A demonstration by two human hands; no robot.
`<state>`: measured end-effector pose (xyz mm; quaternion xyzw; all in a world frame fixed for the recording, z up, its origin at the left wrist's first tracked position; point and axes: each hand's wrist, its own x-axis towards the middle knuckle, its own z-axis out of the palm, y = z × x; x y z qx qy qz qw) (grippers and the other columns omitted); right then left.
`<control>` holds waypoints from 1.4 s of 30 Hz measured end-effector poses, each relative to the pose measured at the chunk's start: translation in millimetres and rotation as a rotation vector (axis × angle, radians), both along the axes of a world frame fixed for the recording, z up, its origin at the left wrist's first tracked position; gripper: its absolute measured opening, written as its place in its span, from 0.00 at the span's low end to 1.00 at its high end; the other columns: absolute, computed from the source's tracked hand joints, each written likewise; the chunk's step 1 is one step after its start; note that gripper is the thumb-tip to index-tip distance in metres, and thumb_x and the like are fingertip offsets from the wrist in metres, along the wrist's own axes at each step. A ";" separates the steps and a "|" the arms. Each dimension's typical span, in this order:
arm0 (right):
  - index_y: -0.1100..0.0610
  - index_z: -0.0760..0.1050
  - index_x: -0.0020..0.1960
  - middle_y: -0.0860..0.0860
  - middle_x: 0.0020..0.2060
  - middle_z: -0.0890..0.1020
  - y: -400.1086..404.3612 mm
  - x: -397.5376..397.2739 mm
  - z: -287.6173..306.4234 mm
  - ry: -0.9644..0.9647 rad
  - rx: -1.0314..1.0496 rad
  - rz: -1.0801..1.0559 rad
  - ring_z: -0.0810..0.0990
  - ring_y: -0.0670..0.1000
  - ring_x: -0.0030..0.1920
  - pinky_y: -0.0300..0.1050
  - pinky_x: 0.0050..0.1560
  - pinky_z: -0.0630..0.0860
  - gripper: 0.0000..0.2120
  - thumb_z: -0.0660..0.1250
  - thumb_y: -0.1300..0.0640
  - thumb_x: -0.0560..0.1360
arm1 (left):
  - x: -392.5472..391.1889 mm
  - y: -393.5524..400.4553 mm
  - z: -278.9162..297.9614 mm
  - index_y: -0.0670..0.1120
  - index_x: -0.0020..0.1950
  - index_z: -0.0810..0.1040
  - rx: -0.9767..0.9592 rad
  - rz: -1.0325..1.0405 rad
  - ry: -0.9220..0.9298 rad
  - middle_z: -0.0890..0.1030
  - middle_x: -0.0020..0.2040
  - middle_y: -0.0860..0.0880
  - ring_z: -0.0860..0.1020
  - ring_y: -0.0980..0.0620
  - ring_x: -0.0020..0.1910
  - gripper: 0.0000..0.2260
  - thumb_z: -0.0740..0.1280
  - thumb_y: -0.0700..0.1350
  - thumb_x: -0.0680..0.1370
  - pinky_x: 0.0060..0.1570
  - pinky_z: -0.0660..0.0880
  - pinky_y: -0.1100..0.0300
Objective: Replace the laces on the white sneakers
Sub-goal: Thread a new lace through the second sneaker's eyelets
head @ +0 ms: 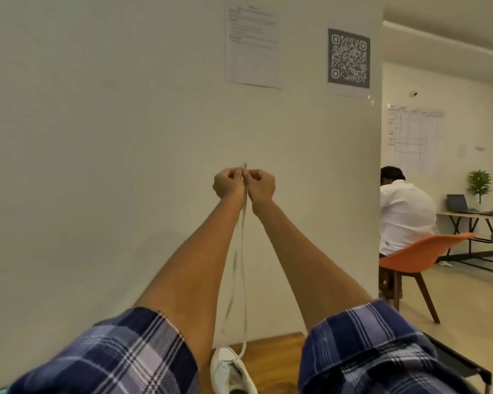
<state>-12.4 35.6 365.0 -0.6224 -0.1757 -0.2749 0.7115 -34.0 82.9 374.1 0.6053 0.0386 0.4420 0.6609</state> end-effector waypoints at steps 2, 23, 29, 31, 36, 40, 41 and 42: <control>0.60 0.80 0.45 0.52 0.38 0.81 -4.8 -11.0 19.9 -0.031 0.043 0.016 0.79 0.49 0.39 0.44 0.46 0.78 0.03 0.68 0.61 0.75 | -15.2 -7.7 19.3 0.41 0.49 0.81 -0.011 -0.008 -0.025 0.82 0.49 0.44 0.81 0.46 0.47 0.07 0.63 0.38 0.79 0.51 0.79 0.56; 0.59 0.80 0.43 0.53 0.39 0.82 0.2 -33.9 55.0 -0.094 0.005 0.084 0.81 0.50 0.40 0.45 0.45 0.79 0.04 0.67 0.60 0.75 | -57.9 -6.9 58.0 0.39 0.55 0.81 -0.065 -0.042 -0.089 0.82 0.53 0.43 0.80 0.47 0.52 0.09 0.64 0.37 0.78 0.48 0.74 0.65; 0.59 0.79 0.43 0.49 0.34 0.80 -1.9 -35.1 58.5 -0.093 0.013 0.086 0.76 0.45 0.34 0.36 0.34 0.71 0.05 0.66 0.61 0.76 | -55.0 -5.7 57.0 0.40 0.55 0.81 -0.063 -0.050 -0.084 0.82 0.52 0.44 0.80 0.47 0.51 0.08 0.64 0.38 0.78 0.49 0.76 0.62; 0.59 0.79 0.43 0.50 0.35 0.80 -1.9 -33.9 59.1 -0.096 0.001 0.075 0.77 0.46 0.35 0.36 0.35 0.72 0.05 0.66 0.61 0.76 | -53.7 -5.1 56.5 0.40 0.55 0.81 -0.056 -0.040 -0.085 0.82 0.52 0.44 0.80 0.47 0.50 0.08 0.64 0.38 0.78 0.49 0.76 0.63; 0.60 0.80 0.46 0.50 0.35 0.80 -2.8 -33.0 59.2 -0.094 0.001 0.074 0.76 0.44 0.33 0.35 0.33 0.70 0.06 0.66 0.60 0.77 | -51.3 -5.0 56.2 0.41 0.55 0.81 -0.050 -0.039 -0.074 0.82 0.52 0.45 0.81 0.47 0.50 0.08 0.64 0.39 0.79 0.49 0.77 0.62; 0.62 0.80 0.47 0.48 0.32 0.78 -2.8 -31.7 60.8 -0.084 0.008 0.063 0.74 0.44 0.31 0.35 0.31 0.69 0.06 0.66 0.60 0.77 | -50.2 -5.5 56.9 0.41 0.54 0.82 -0.046 -0.041 -0.078 0.83 0.52 0.44 0.81 0.47 0.50 0.08 0.64 0.38 0.79 0.48 0.77 0.63; 0.62 0.80 0.46 0.48 0.32 0.78 -2.9 -31.6 61.0 -0.084 0.012 0.063 0.74 0.44 0.31 0.35 0.31 0.69 0.06 0.66 0.60 0.77 | -49.9 -5.8 56.9 0.41 0.54 0.82 -0.043 -0.042 -0.076 0.83 0.52 0.44 0.81 0.48 0.50 0.08 0.64 0.38 0.79 0.48 0.77 0.63; 0.61 0.80 0.46 0.49 0.33 0.78 -3.0 -31.5 61.0 -0.083 0.012 0.062 0.75 0.44 0.32 0.36 0.32 0.70 0.06 0.66 0.60 0.77 | -48.9 -6.0 56.7 0.41 0.54 0.82 -0.043 -0.045 -0.075 0.82 0.52 0.44 0.81 0.48 0.50 0.08 0.64 0.38 0.79 0.48 0.77 0.63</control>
